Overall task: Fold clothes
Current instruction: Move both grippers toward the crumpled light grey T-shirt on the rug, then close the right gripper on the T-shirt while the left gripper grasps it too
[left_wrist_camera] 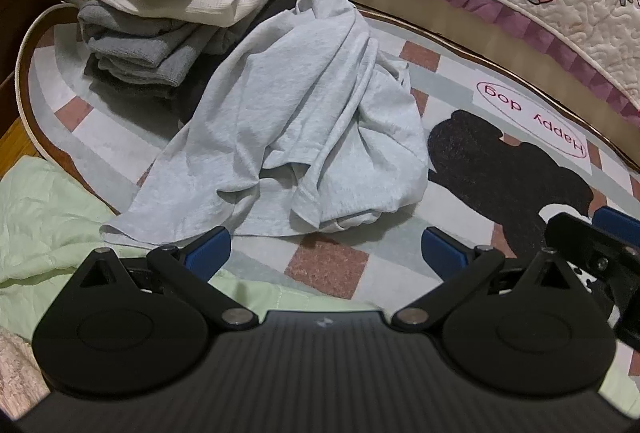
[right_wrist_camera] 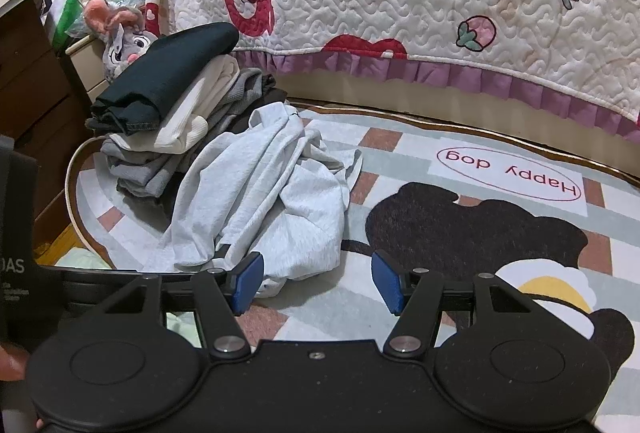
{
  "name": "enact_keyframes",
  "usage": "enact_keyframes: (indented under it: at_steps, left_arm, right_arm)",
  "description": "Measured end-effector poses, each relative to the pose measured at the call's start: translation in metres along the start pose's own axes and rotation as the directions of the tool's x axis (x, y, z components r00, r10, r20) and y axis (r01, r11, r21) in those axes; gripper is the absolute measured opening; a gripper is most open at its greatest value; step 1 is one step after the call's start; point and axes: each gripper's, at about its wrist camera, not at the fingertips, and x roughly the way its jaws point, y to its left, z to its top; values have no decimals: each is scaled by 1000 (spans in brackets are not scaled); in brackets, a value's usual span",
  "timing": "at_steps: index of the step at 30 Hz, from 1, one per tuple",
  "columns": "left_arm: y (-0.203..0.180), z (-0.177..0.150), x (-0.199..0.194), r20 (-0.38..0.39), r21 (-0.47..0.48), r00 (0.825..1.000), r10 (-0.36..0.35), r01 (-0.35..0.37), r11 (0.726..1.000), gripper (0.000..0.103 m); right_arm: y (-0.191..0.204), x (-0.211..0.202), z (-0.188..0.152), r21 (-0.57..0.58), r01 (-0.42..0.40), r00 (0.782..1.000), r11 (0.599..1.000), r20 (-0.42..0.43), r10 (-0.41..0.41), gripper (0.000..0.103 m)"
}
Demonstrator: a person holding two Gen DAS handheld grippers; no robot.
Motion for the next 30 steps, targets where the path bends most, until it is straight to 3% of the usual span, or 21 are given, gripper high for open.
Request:
enact_keyframes:
  at_steps: [6,10,12,15,20,21,23,25,26,28,30]
  left_arm:
    - [-3,-3,3,-8,14,1000,0,0,1000,103]
    - [-1,-7,10,22,6,999,38,-38,999,103]
    - [-3,-12,17,41,24,997,60,-61,998,103]
    - [-5,-17,30,36,93,999,32,-35,995,103]
    - [17,-6,37,129,69,991,15,-24,997,101]
    - [22,-1,38,150,69,989,15,-26,997,99]
    - [32,11,43,179,70,983,32,-45,997,91]
    - [37,28,54,151,72,987,52,-63,995,67]
    - [40,37,63,124,88,991,42,-53,995,63]
    - [46,50,77,113,124,992,53,-67,990,52]
    - [51,56,91,134,157,988,75,-96,983,52]
  right_arm:
    - [1,2,-2,-7,-3,1000,1000,-9,3,68]
    - [-2,10,-10,-20,3,1000,1000,23,-3,74]
    - [-2,23,-19,-74,30,999,997,45,-27,74]
    - [-4,48,-19,-184,45,998,982,-23,-50,74]
    - [-15,61,0,-183,-46,998,982,-44,39,74]
    - [-15,64,3,-192,-75,996,978,-53,66,72]
    - [-12,71,9,-223,-135,989,966,-83,119,55]
    - [-6,81,17,-262,-200,976,944,-132,170,20]
    - [-1,86,22,-279,-219,972,935,-149,183,9]
    - [9,96,34,-306,-254,962,917,-177,208,4]
    - [18,106,48,-326,-286,952,901,-201,230,4]
